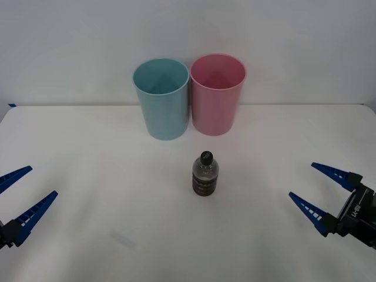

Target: Grasp the object on the table and drop it into the matching bin: aluminum can to the light blue bin, PET bottle to the pink bin.

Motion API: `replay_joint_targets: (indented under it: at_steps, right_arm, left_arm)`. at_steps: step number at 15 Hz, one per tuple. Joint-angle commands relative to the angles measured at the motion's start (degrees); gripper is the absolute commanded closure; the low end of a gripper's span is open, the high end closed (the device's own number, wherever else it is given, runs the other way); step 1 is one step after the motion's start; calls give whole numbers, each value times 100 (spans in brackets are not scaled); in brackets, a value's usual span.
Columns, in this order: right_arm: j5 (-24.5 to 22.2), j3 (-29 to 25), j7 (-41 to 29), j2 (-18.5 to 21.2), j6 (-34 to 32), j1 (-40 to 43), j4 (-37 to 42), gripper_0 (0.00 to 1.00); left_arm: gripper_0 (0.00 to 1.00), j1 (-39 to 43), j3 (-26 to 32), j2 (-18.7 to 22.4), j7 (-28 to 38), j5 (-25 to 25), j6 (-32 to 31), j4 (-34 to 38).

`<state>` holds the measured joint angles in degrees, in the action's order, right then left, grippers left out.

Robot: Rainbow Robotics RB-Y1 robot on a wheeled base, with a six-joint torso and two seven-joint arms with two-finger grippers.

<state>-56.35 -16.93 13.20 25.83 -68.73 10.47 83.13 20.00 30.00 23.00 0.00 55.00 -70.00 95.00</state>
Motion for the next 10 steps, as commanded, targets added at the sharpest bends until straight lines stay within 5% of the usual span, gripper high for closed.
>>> replay_joint_targets:
  at_steps: [1,10]
  right_arm:
    - [-104,331,25,1,18,-256,-209,0]
    - [-175,1623,218,1,984,-696,-350,0]
  left_arm:
    - [0,0,0,0,0,0,0,0]
    - [0,0,0,0,0,0,0,0]
